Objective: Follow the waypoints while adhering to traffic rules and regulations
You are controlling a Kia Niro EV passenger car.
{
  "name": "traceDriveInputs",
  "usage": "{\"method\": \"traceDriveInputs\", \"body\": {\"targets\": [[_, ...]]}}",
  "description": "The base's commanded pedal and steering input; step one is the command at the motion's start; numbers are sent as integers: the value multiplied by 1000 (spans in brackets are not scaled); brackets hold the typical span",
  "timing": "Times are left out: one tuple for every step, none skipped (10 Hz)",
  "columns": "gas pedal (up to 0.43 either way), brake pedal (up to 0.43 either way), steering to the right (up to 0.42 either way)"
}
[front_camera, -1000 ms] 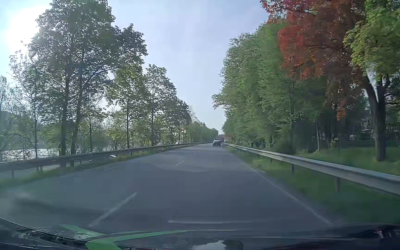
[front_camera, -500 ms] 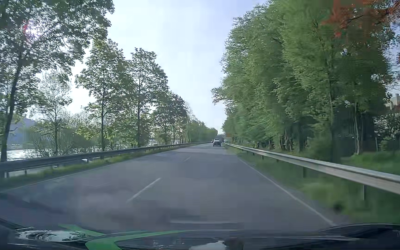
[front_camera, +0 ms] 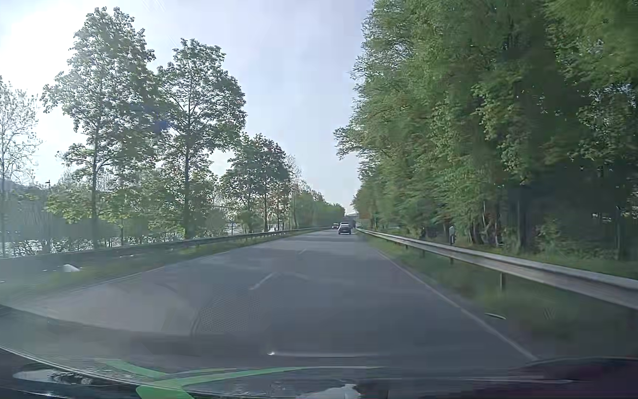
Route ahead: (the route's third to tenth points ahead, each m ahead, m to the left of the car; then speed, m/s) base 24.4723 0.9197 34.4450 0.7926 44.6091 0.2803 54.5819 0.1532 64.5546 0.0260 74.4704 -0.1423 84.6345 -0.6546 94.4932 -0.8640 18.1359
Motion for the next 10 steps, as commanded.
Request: {"method": "traceDriveInputs", "body": {"targets": [[87, 0, 5], [87, 0, 5], [87, 0, 5], [87, 0, 5], [87, 0, 6], [87, 0, 5], [87, 0, 5], [87, 0, 4], [87, 0, 4], [87, 0, 4]]}}
